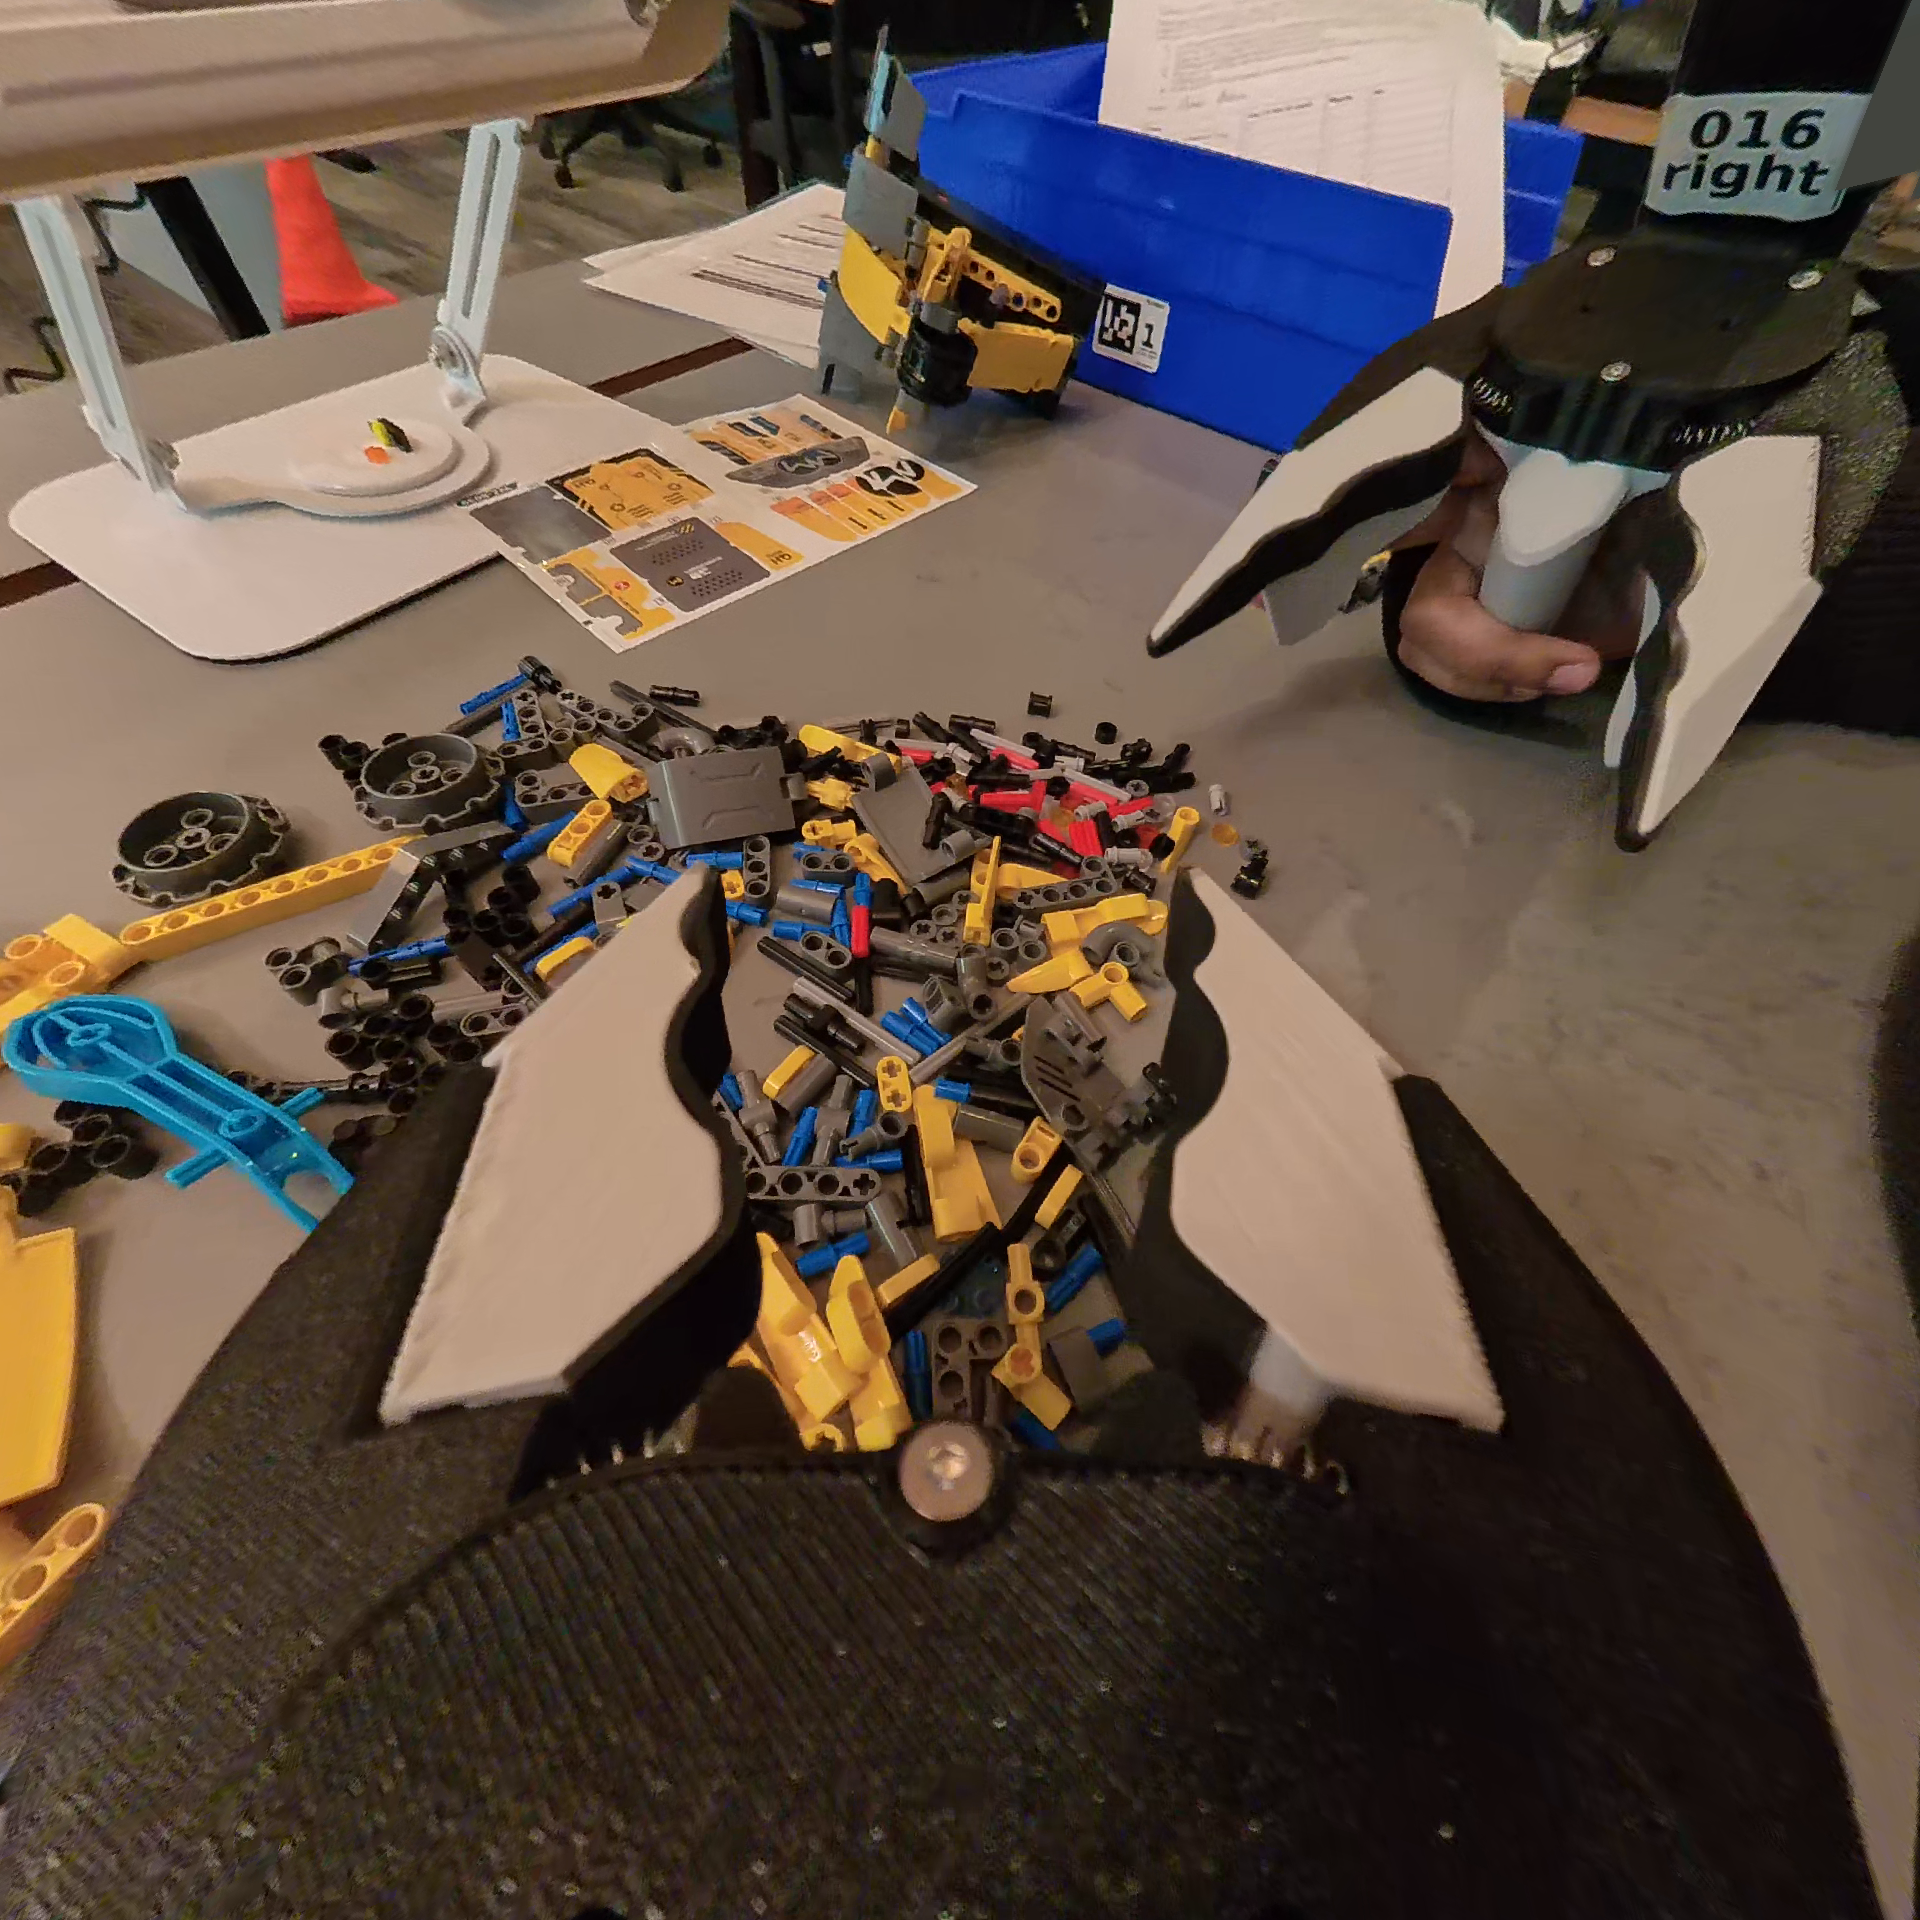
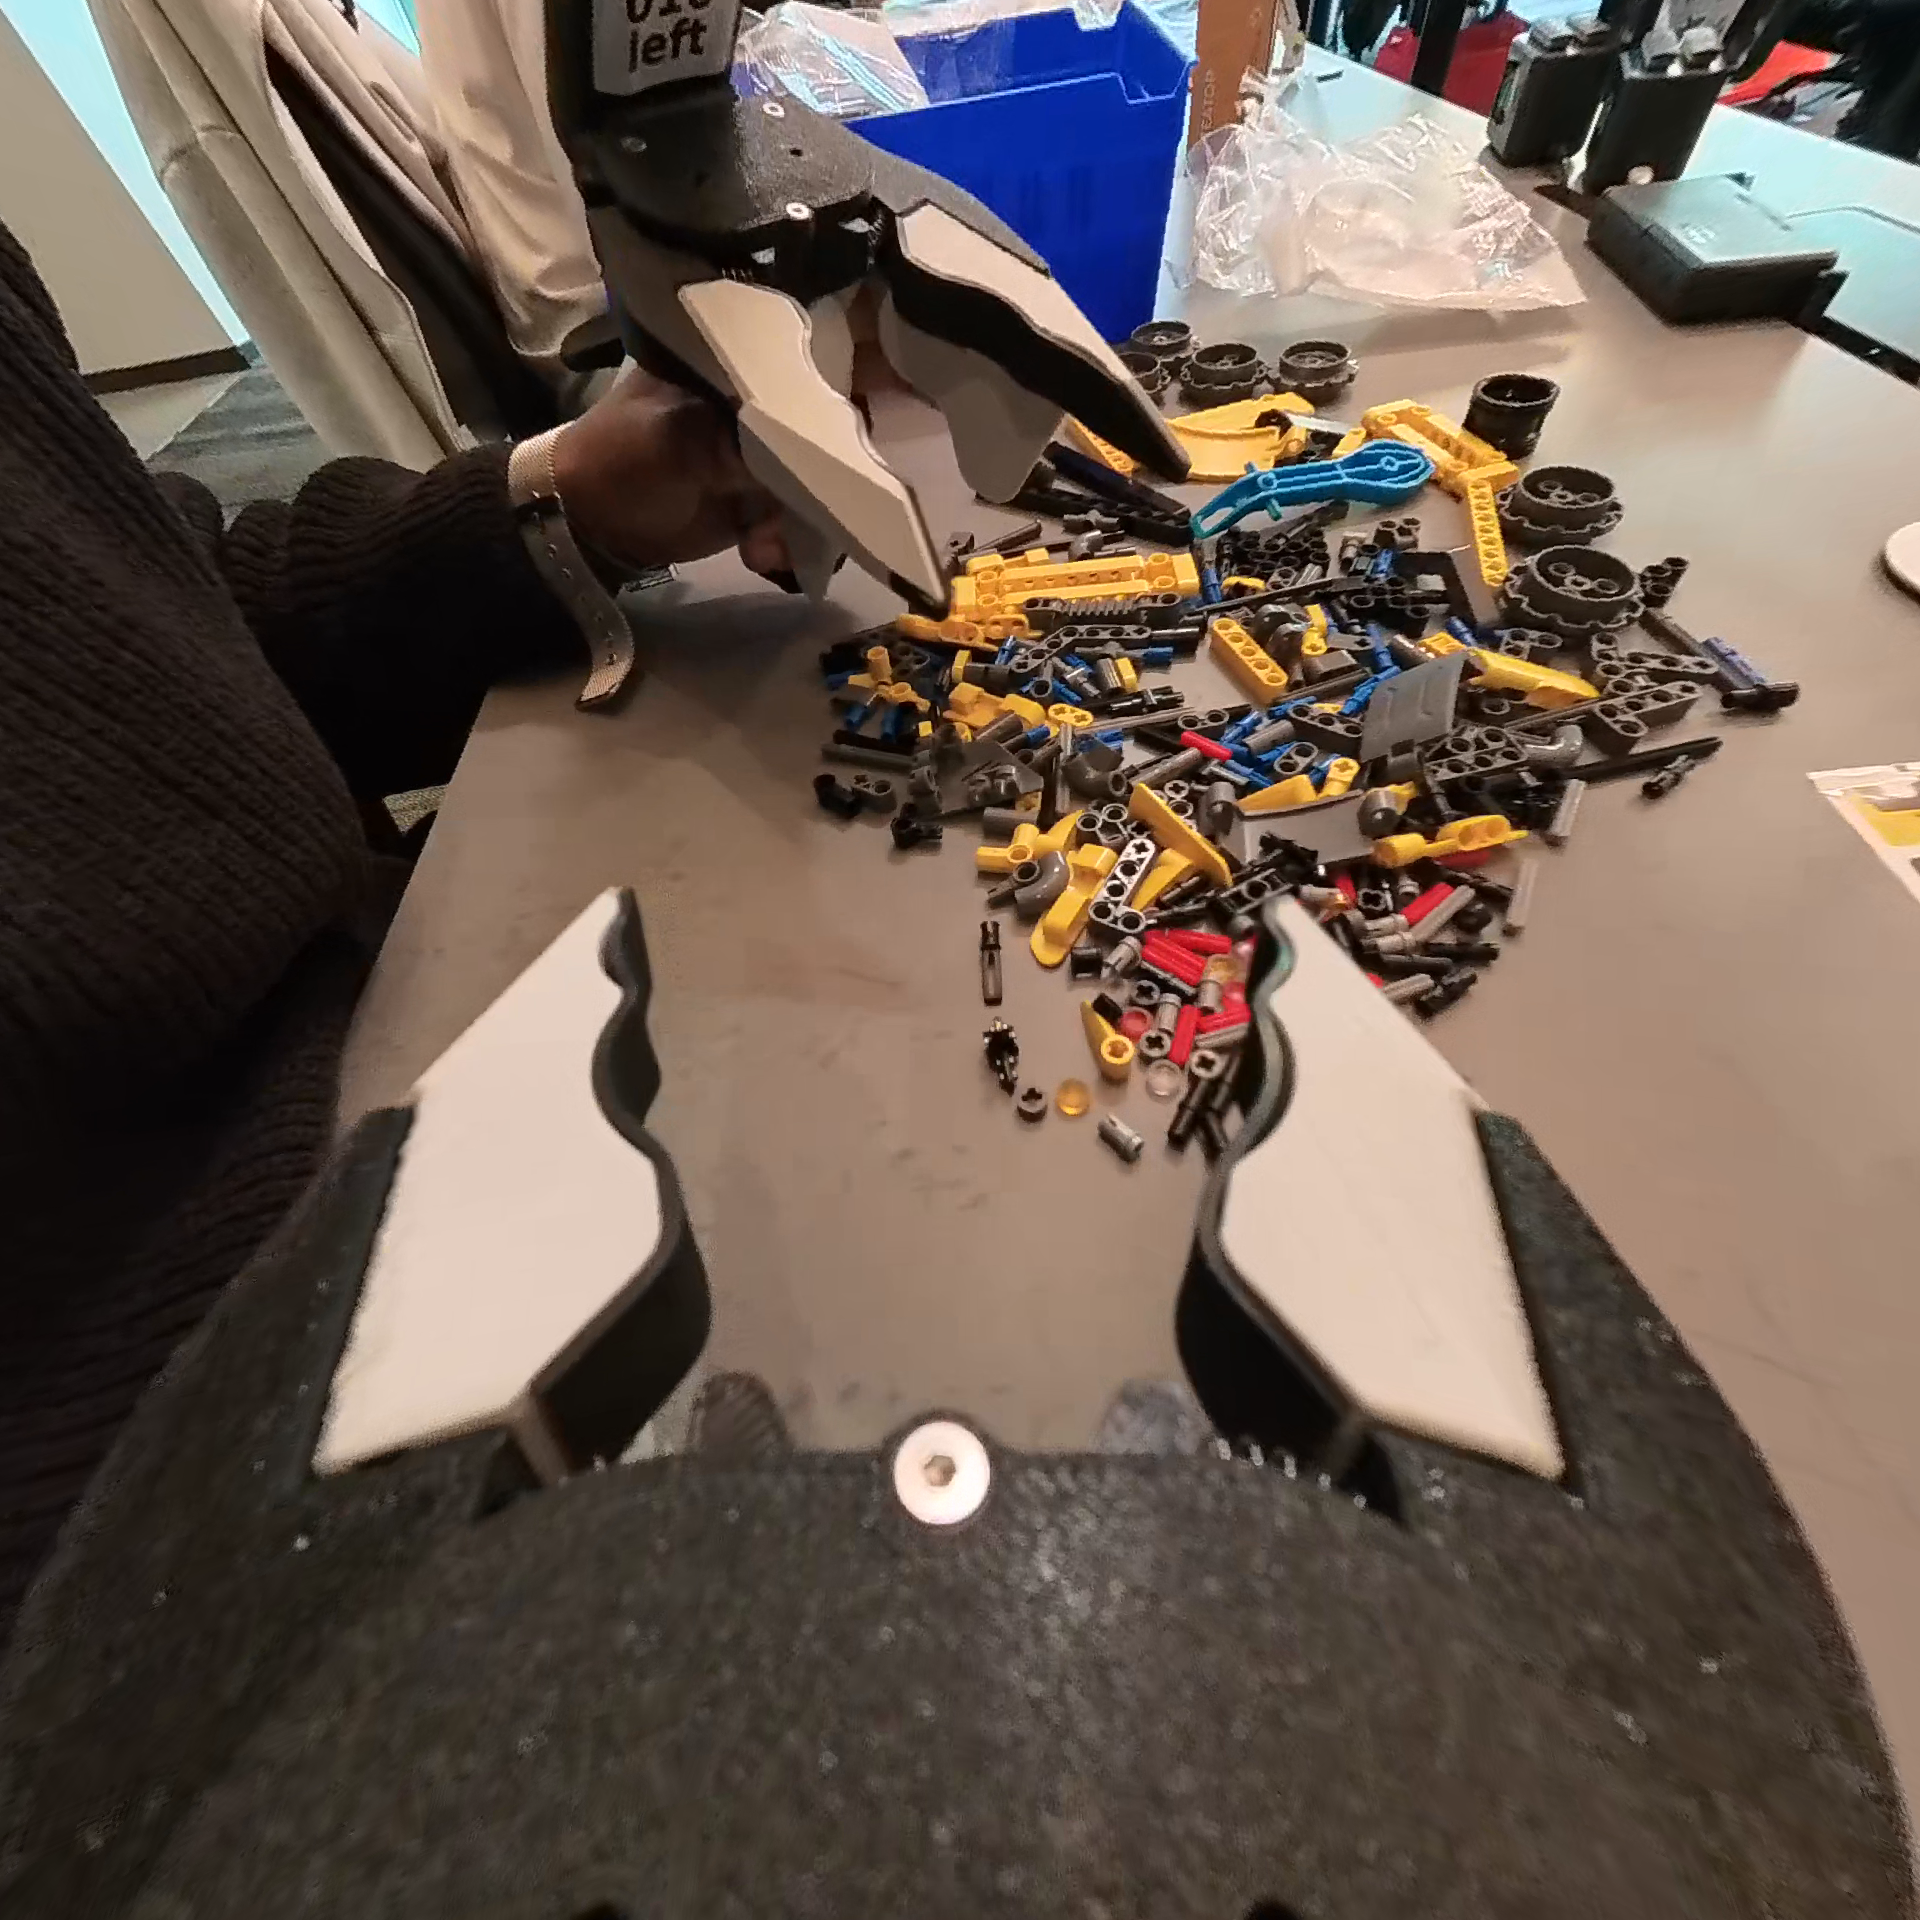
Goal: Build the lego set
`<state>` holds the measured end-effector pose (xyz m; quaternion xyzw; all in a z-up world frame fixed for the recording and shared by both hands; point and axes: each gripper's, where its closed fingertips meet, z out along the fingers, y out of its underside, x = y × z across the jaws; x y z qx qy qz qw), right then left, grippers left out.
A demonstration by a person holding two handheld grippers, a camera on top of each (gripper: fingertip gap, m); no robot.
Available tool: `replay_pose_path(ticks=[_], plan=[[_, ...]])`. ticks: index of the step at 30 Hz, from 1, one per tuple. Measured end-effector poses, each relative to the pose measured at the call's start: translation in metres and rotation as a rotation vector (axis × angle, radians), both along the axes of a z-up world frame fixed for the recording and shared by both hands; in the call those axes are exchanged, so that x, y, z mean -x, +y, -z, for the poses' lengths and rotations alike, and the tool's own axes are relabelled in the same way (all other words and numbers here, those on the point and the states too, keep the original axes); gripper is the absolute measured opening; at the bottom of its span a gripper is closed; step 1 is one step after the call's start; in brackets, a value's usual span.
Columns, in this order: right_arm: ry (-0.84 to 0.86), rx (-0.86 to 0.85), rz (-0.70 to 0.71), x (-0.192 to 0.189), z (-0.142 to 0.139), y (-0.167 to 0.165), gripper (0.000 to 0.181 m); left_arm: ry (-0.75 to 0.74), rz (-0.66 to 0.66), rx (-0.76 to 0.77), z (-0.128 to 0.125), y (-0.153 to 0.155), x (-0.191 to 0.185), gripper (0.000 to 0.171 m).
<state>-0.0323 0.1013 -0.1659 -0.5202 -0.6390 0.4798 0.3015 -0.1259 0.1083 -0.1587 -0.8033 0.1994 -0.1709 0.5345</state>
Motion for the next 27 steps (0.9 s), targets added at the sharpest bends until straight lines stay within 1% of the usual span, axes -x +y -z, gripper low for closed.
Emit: replay_pose_path(ticks=[4, 7, 11, 13, 15, 17, 18, 21, 23, 27], plan=[[0.010, 0.035, 0.001, -0.001, -0.003, 0.002, 0.117, -0.015, -0.020, -0.018, -0.005, 0.002, 0.005, 0.086], [0.014, 0.070, -0.007, -0.001, -0.005, 0.003, 0.114, -0.041, -0.044, -0.027, -0.008, 0.003, 0.010, 0.089], [0.021, 0.118, -0.035, -0.004, -0.007, 0.000, 0.088, -0.059, -0.061, -0.055, -0.014, 0.002, 0.013, 0.089], [0.031, 0.129, -0.029, -0.004, -0.009, 0.002, 0.071, -0.051, -0.075, -0.064, -0.015, 0.003, 0.015, 0.089], [0.037, 0.143, -0.036, -0.005, -0.010, 0.003, 0.064, -0.050, -0.088, -0.068, -0.016, 0.004, 0.018, 0.089], [0.034, 0.155, -0.040, -0.005, -0.010, 0.003, 0.052, -0.053, -0.107, -0.078, -0.018, 0.004, 0.022, 0.088], [0.034, 0.156, -0.044, -0.005, -0.010, 0.003, 0.049, -0.056, -0.114, -0.084, -0.019, 0.004, 0.023, 0.086], [0.038, 0.127, -0.046, -0.005, -0.010, 0.001, 0.040, -0.075, -0.106, -0.066, -0.017, 0.003, 0.023, 0.073], [0.030, 0.096, -0.052, -0.005, -0.008, -0.002, 0.035, -0.056, -0.104, -0.047, -0.012, 0.003, 0.022, 0.069], [0.026, 0.031, -0.058, -0.005, -0.005, -0.006, 0.019, -0.003, -0.112, -0.070, -0.013, 0.004, 0.023, 0.059]])
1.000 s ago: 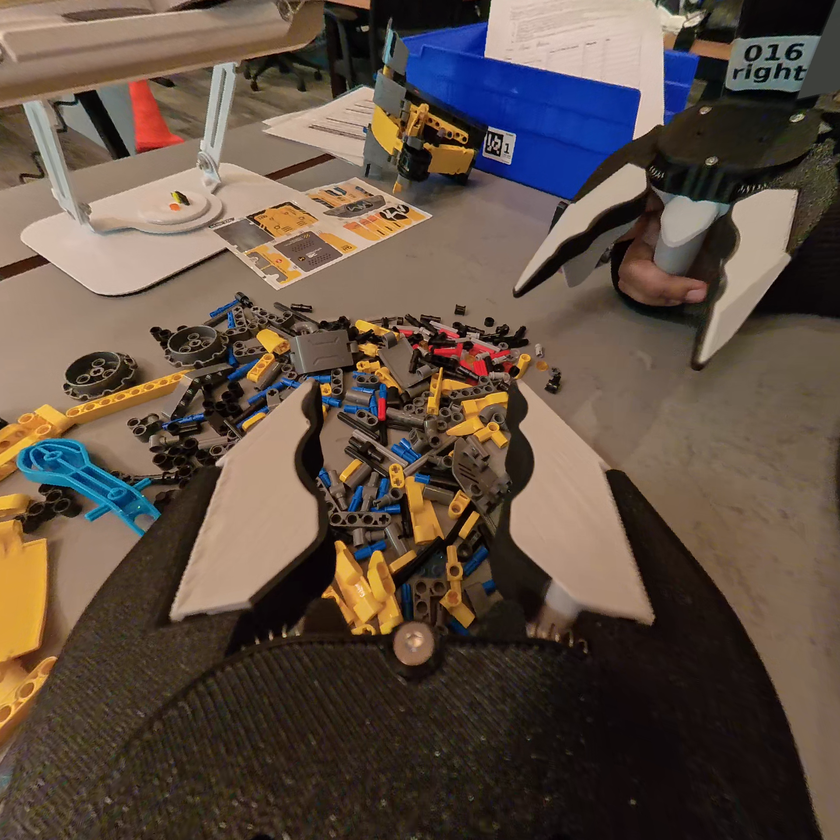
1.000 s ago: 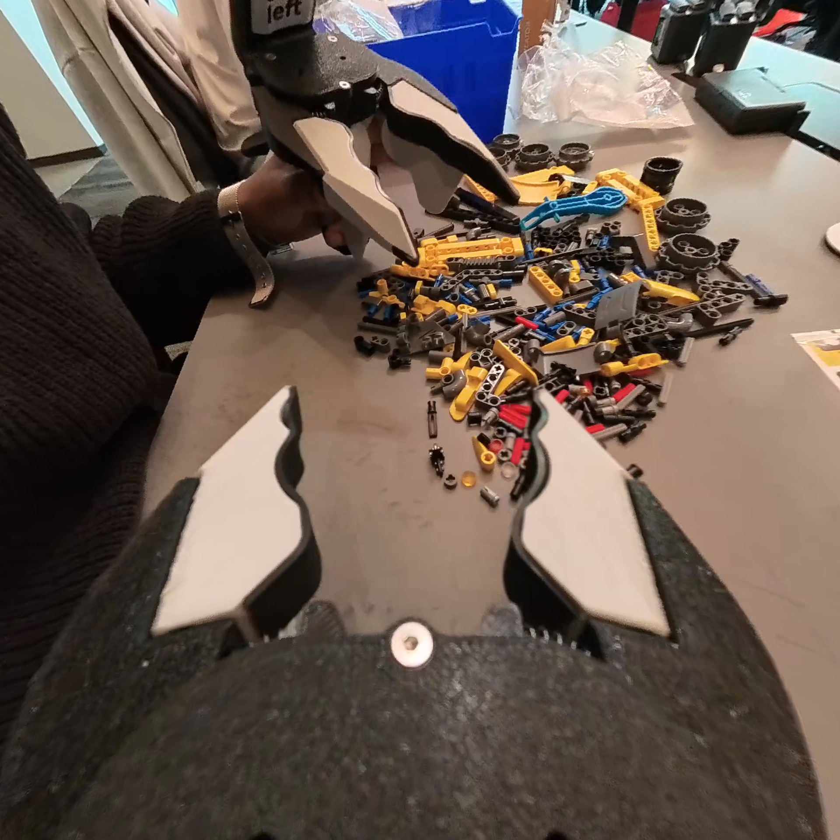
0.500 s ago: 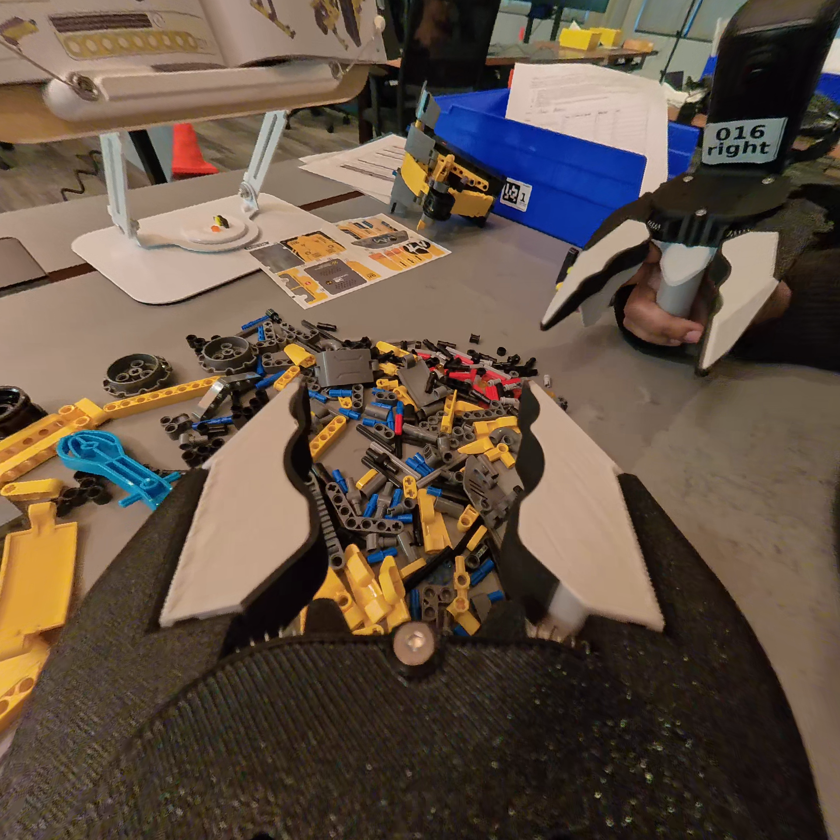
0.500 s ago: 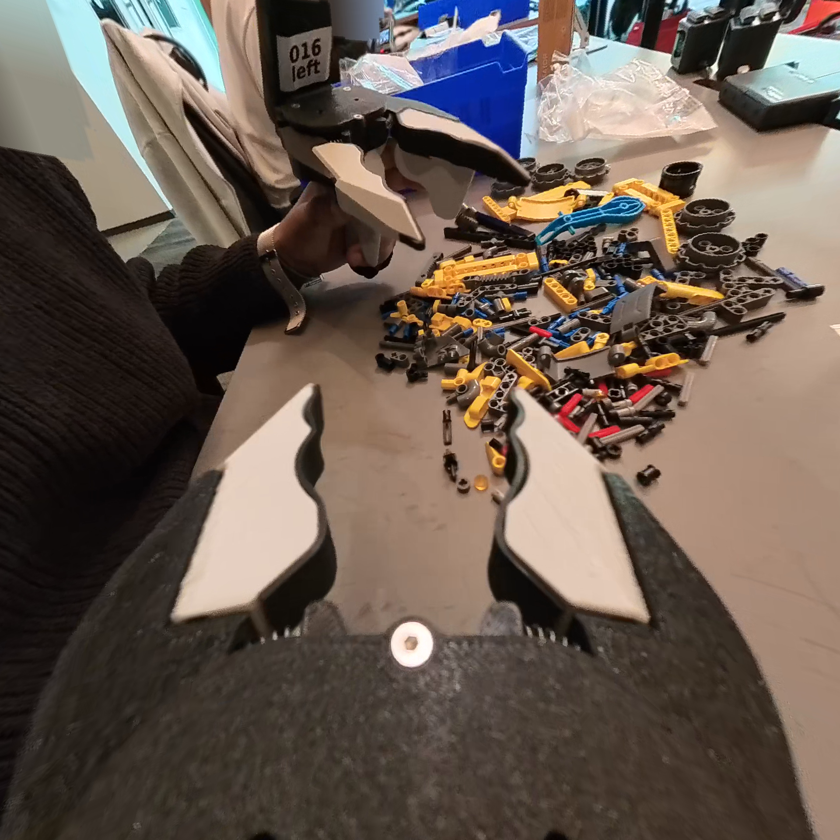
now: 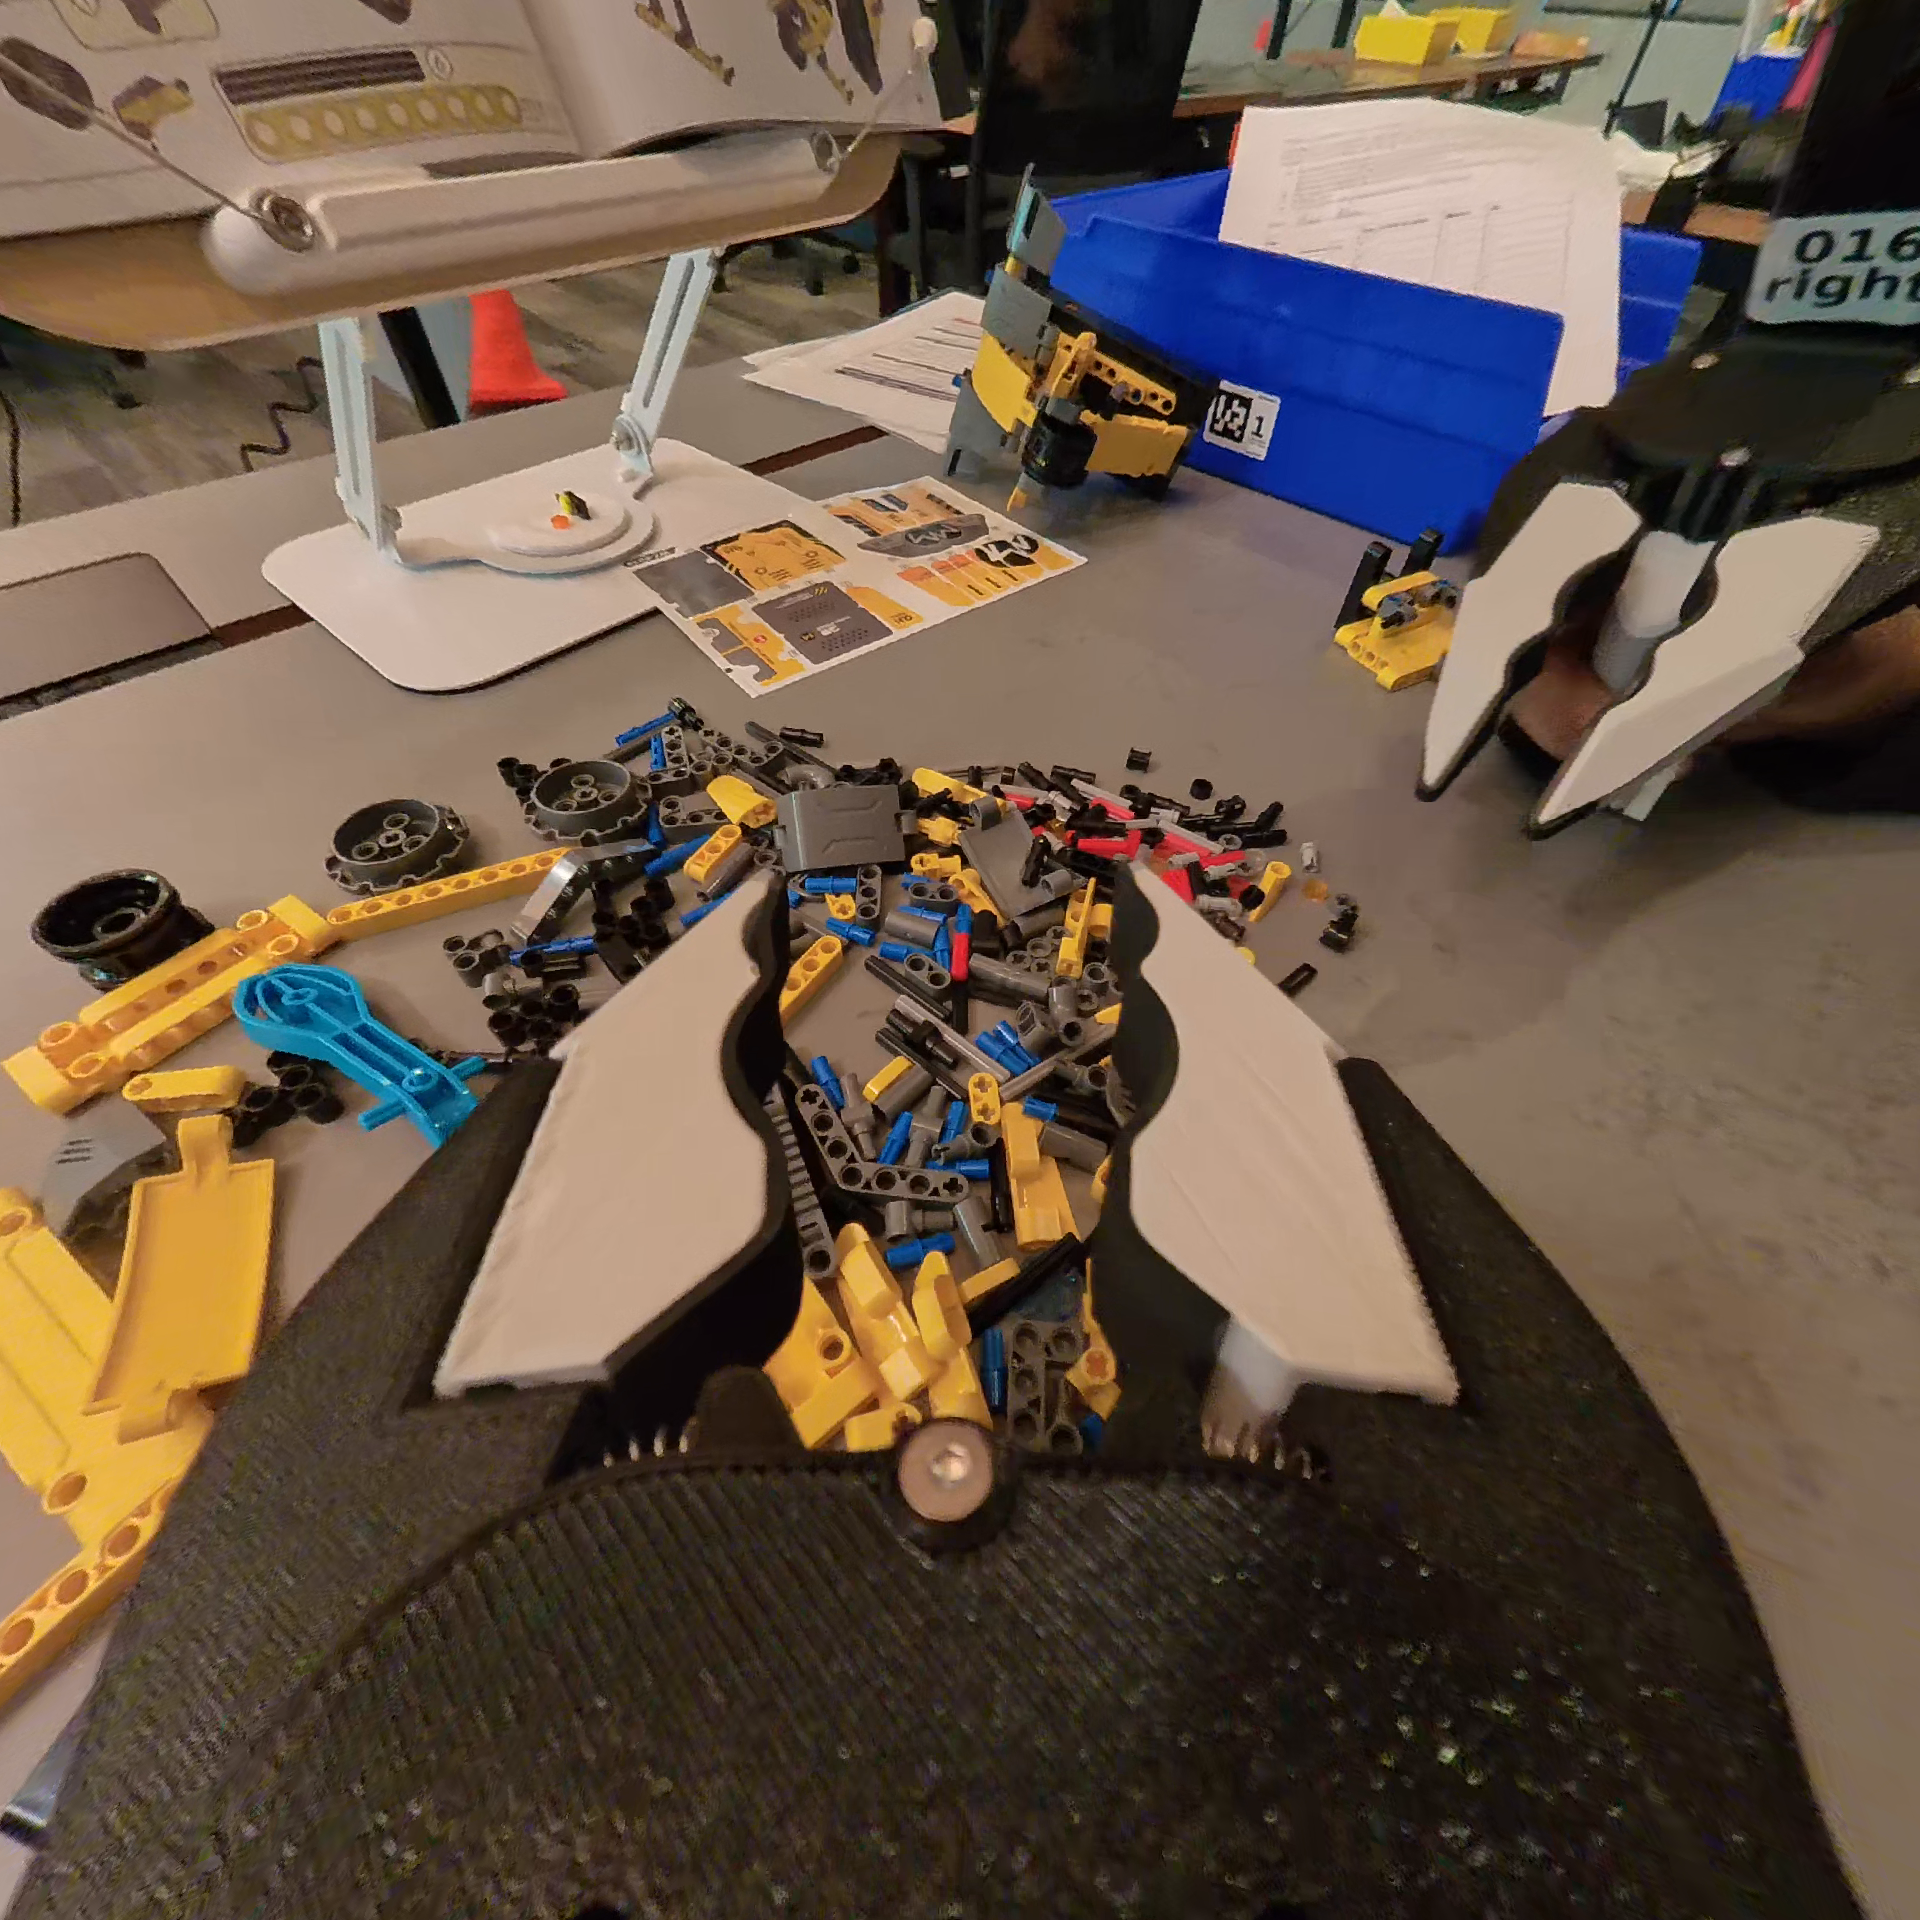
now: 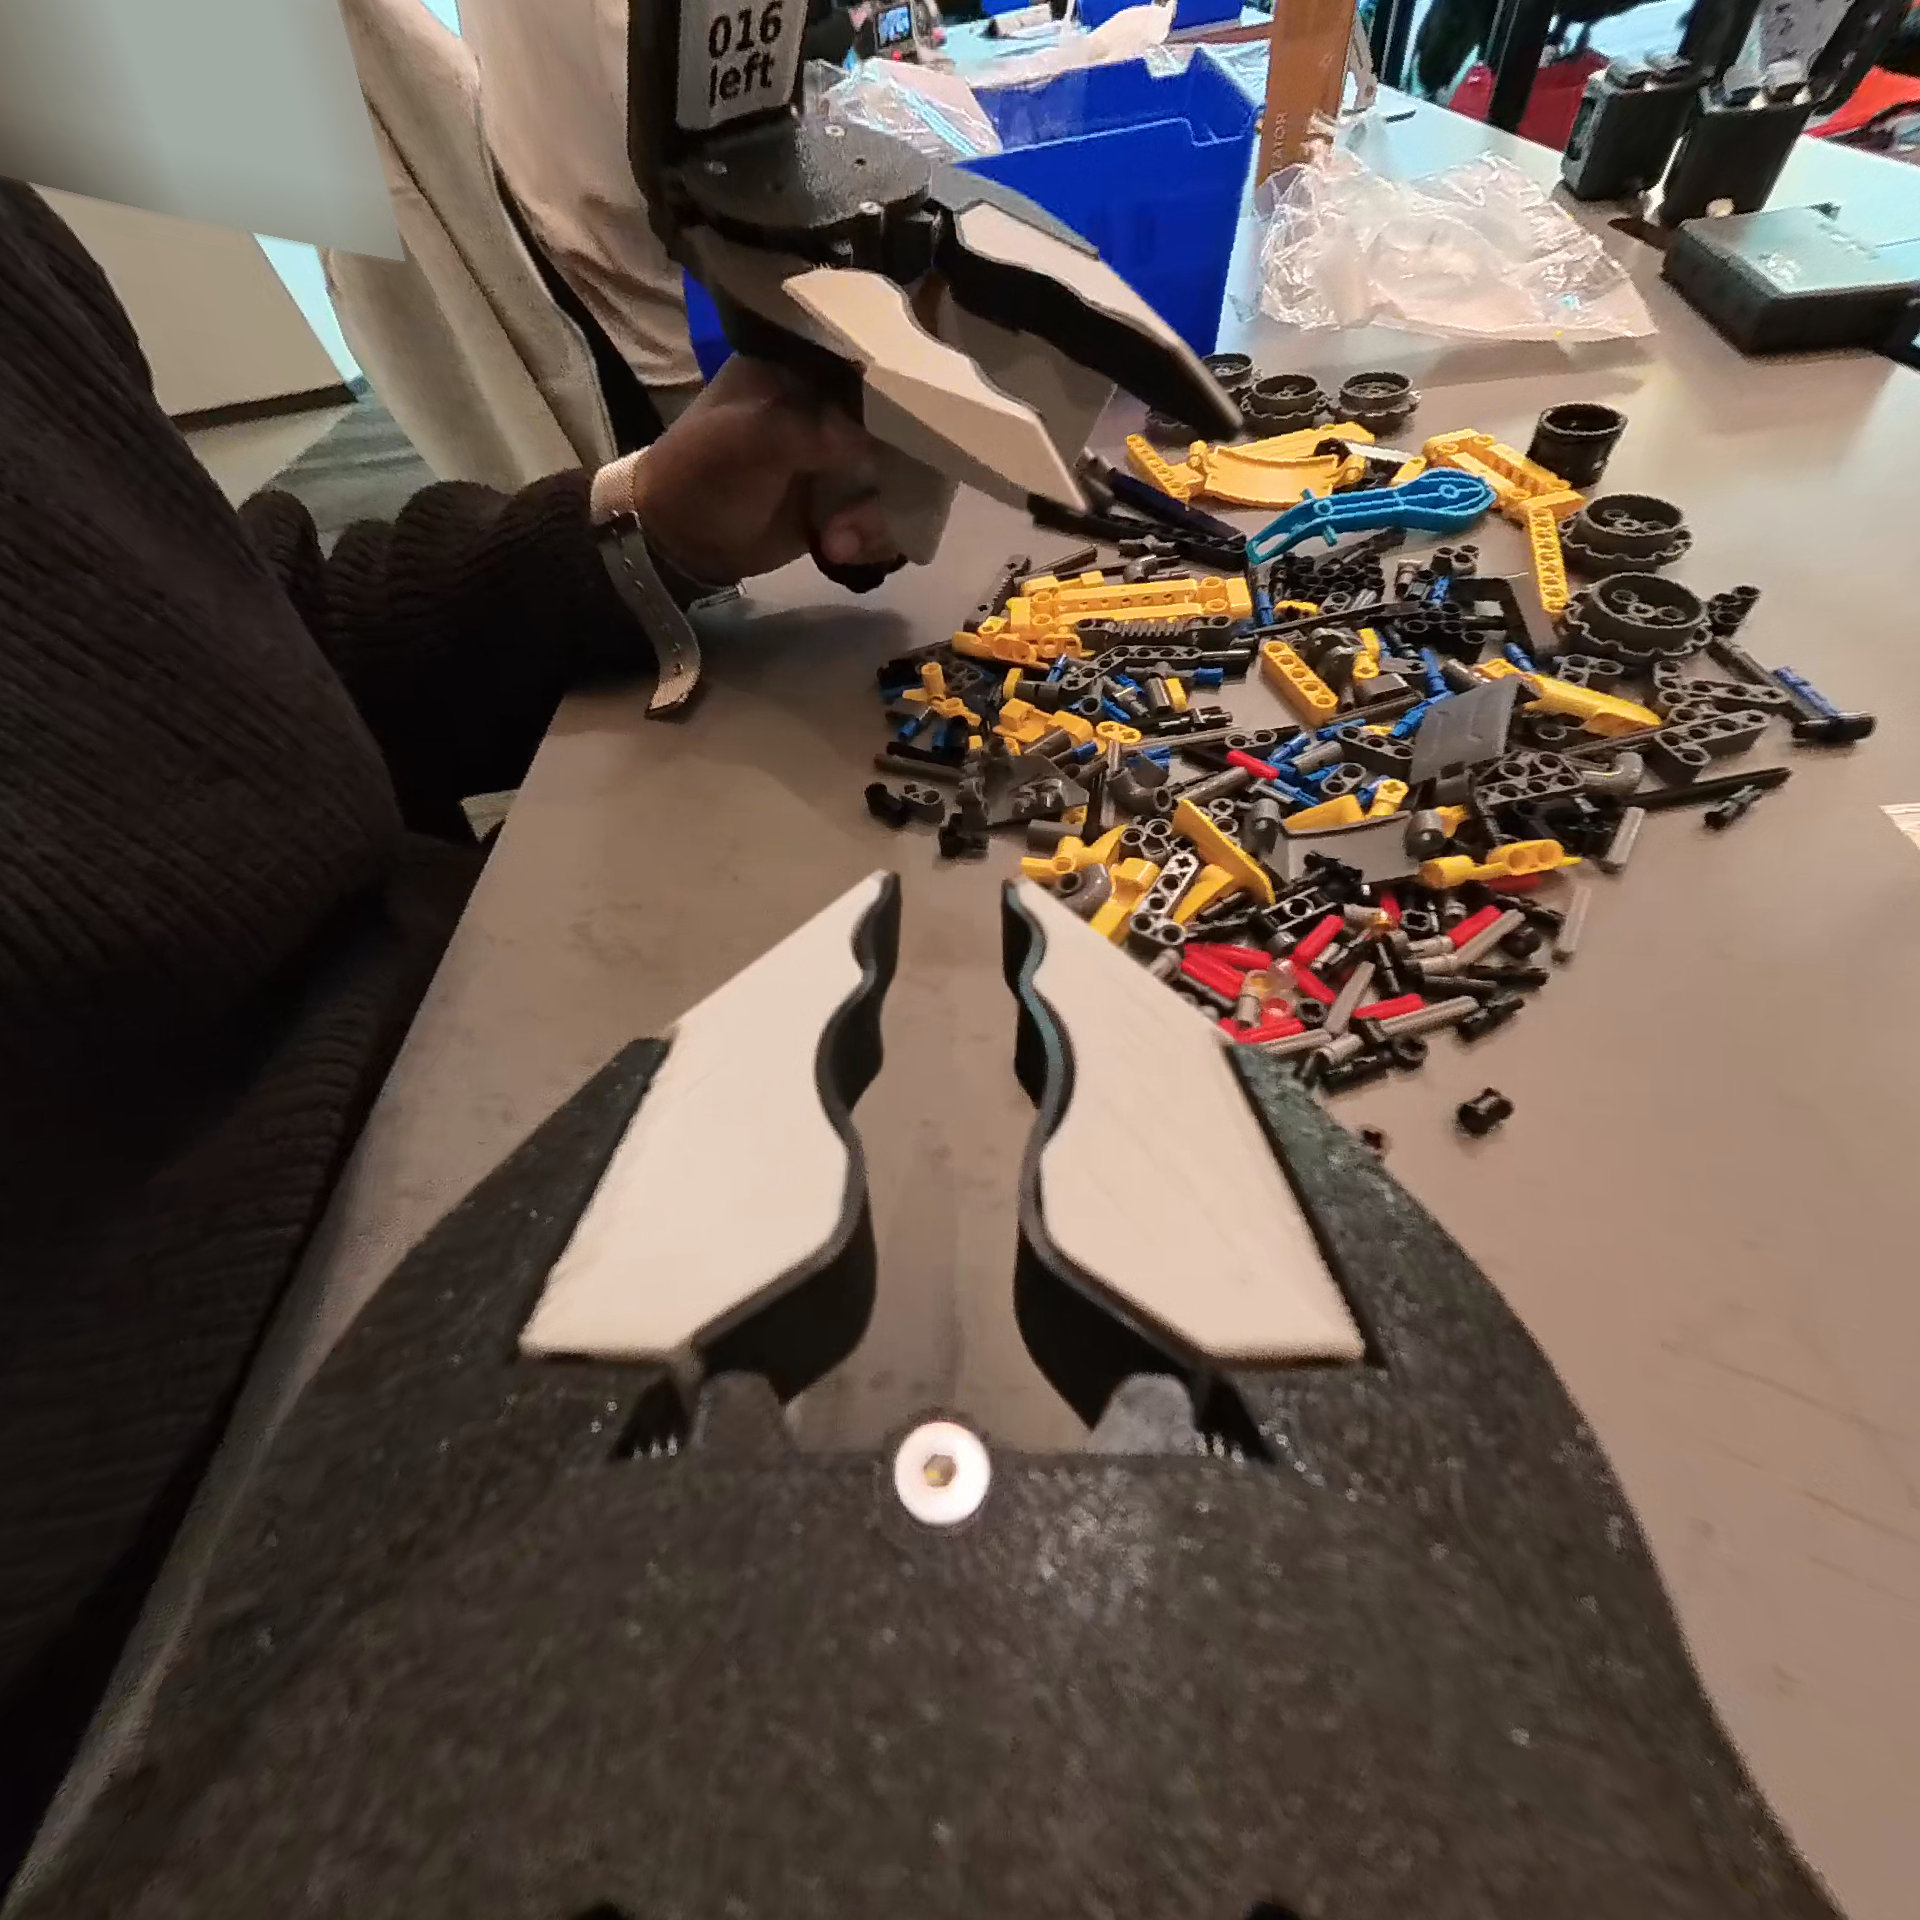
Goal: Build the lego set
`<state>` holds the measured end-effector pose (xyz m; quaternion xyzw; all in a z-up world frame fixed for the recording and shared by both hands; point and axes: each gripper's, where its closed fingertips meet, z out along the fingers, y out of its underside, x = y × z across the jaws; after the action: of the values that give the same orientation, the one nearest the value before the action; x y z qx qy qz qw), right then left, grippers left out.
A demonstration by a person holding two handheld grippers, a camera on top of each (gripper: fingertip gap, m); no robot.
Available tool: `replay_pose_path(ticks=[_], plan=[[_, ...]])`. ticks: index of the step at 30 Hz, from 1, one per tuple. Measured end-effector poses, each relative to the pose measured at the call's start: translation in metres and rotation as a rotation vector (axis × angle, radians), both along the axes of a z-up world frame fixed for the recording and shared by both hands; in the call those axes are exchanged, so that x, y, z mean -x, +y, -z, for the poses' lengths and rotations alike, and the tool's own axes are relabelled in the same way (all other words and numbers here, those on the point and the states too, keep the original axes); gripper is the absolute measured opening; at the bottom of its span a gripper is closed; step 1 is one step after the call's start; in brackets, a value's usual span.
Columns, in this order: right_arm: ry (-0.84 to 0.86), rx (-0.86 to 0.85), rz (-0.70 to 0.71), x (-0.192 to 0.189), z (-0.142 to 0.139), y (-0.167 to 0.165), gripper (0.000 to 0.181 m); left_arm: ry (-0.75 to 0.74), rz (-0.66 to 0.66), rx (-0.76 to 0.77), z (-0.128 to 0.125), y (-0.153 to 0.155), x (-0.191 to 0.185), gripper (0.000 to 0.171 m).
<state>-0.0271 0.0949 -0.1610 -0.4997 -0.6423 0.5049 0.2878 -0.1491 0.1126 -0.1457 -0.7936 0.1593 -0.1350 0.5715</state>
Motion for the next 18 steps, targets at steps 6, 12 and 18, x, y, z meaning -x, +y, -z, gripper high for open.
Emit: replay_pose_path(ticks=[6, 12, 18], plan=[[-0.046, -0.044, -0.005, 0.000, 0.009, -0.004, 0.022, 0.141, -0.117, 0.140, 0.033, 0.006, 0.019, 0.063], [-0.084, -0.040, 0.024, 0.004, 0.014, 0.001, 0.036, 0.198, -0.102, 0.181, 0.044, 0.007, 0.011, 0.077], [-0.077, -0.067, 0.065, 0.007, 0.013, 0.006, 0.042, 0.167, -0.097, 0.145, 0.037, 0.006, 0.007, 0.076]])
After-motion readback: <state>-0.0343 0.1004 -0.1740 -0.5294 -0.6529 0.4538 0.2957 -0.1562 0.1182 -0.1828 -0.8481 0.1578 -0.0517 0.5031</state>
